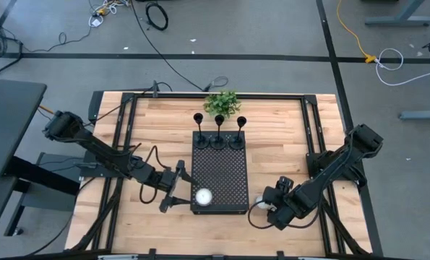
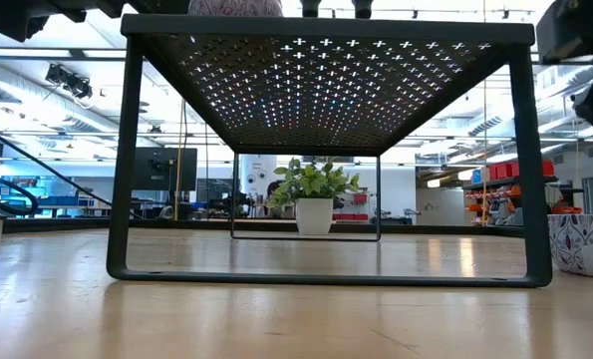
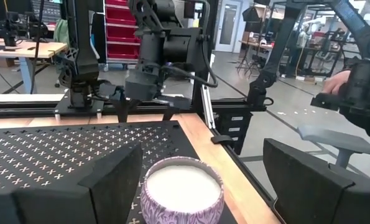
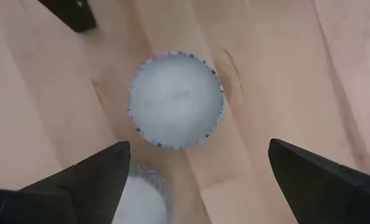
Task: Pick & Place candle stick holders
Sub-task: Put the violet candle on the shelf
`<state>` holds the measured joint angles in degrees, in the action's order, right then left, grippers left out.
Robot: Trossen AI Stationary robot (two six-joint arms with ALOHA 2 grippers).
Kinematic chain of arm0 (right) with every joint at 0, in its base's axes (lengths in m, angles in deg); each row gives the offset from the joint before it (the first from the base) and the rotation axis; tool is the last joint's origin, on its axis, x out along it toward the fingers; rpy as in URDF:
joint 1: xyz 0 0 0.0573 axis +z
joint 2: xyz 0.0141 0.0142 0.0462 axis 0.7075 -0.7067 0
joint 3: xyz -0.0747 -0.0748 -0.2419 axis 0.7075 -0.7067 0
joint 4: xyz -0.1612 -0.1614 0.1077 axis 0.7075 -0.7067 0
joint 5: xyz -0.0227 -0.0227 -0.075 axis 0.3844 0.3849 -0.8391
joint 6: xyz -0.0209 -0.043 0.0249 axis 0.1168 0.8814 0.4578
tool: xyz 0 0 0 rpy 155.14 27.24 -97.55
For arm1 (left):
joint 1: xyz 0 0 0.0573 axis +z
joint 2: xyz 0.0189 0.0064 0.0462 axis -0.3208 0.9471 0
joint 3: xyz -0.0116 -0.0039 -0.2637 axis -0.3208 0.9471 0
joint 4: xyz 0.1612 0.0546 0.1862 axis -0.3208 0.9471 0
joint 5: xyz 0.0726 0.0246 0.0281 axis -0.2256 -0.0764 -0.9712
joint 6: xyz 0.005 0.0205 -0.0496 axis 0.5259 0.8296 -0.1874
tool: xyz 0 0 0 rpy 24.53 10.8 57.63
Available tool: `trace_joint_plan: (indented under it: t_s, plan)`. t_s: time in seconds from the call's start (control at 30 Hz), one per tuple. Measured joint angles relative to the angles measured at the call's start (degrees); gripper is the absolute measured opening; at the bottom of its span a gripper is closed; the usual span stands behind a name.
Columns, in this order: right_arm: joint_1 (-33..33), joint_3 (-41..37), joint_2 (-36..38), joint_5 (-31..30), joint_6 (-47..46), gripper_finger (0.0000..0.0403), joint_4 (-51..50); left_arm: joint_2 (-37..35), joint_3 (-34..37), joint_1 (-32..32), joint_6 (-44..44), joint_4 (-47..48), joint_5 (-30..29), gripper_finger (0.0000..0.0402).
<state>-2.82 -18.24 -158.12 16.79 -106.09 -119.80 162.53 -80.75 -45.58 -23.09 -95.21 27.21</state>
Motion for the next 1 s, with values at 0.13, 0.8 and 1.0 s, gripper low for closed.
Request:
trace_joint_plan:
  t_s: [0.13, 0.8, 1.0]
  plan:
    - [-0.6, -1.4, 0.0, 0.3, -0.5, 0.0378, 2.9, 0.0, 0.0, 0.0, 0.0, 0.0, 0.0, 0.0330]
    - [-2.0, -8.1, 0.0, -3.2, 0.9, 0.0378, 16.9, 0.0, 0.0, -0.3, 0.0, 0.4, 0.1, 0.0330]
    - [-3.2, -10.9, 0.0, -3.5, 1.1, 0.0378, 21.9, 0.0, 0.0, -0.3, 0.0, 0.4, 0.0, 0.0330]
